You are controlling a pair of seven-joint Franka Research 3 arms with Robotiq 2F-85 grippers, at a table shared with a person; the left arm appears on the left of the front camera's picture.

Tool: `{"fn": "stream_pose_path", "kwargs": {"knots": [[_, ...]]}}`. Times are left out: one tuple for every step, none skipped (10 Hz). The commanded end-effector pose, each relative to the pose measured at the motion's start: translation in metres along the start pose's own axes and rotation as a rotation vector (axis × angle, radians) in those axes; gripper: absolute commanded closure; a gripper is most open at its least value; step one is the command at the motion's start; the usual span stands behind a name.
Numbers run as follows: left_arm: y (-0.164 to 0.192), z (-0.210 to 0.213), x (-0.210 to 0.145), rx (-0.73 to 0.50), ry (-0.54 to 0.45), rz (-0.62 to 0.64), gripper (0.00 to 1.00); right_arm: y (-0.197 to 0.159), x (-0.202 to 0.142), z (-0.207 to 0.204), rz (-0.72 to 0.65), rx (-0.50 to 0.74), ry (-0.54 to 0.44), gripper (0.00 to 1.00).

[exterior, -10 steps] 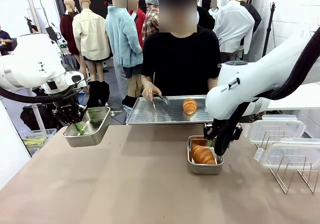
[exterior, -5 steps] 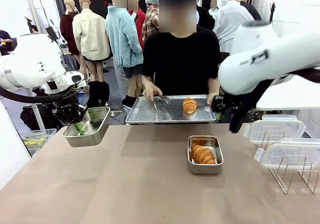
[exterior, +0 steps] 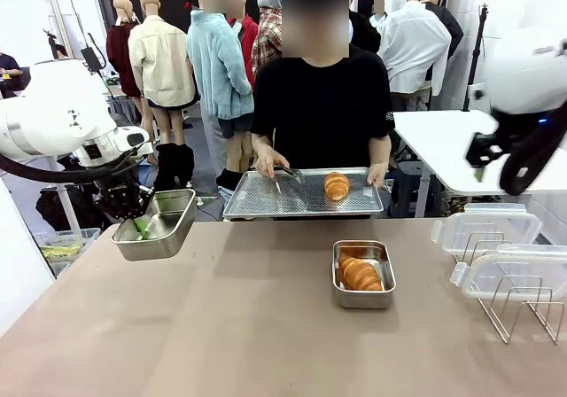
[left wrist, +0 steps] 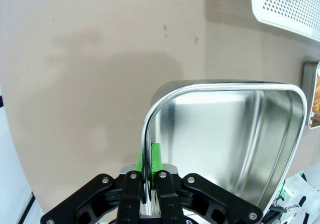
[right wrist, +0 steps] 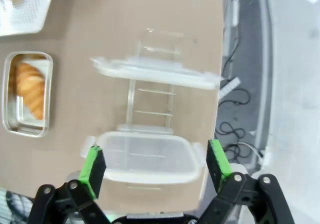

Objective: Place the bread in airtight containers.
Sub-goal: Once an object is inside an Airtight Container , place the container in the center of the table.

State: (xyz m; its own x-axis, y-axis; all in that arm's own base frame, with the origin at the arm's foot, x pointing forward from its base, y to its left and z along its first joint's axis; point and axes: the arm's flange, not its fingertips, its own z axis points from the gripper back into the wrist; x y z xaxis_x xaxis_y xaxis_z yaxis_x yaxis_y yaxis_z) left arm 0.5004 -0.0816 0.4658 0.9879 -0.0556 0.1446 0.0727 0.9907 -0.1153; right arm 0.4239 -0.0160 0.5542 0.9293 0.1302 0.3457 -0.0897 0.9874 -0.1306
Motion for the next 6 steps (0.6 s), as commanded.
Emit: {"fn": "stream_pose_path", "kwargs": {"knots": [[0.001, 0.002, 0.000, 0.004, -0.015, -0.013, 1.00, -0.055, -0.027, -0.009, -0.009, 0.051, -0.029, 0.00], [0.001, 0.002, 0.000, 0.004, -0.015, -0.013, 1.00, -0.076, -0.040, -0.009, -0.033, 0.066, -0.038, 0.00], [0.001, 0.002, 0.000, 0.004, -0.015, -0.013, 1.00, -0.092, -0.048, -0.012, -0.068, 0.109, -0.032, 0.00], [0.001, 0.002, 0.000, 0.004, -0.015, -0.013, 1.00, -0.101, -0.049, -0.021, -0.106, 0.149, -0.031, 0.00], [0.001, 0.002, 0.000, 0.004, -0.015, -0.013, 1.00, -0.100, -0.050, -0.026, -0.118, 0.171, -0.020, 0.00], [0.001, 0.002, 0.000, 0.004, -0.015, -0.013, 1.00, -0.108, -0.051, -0.012, -0.087, 0.087, -0.012, 0.00]]}}
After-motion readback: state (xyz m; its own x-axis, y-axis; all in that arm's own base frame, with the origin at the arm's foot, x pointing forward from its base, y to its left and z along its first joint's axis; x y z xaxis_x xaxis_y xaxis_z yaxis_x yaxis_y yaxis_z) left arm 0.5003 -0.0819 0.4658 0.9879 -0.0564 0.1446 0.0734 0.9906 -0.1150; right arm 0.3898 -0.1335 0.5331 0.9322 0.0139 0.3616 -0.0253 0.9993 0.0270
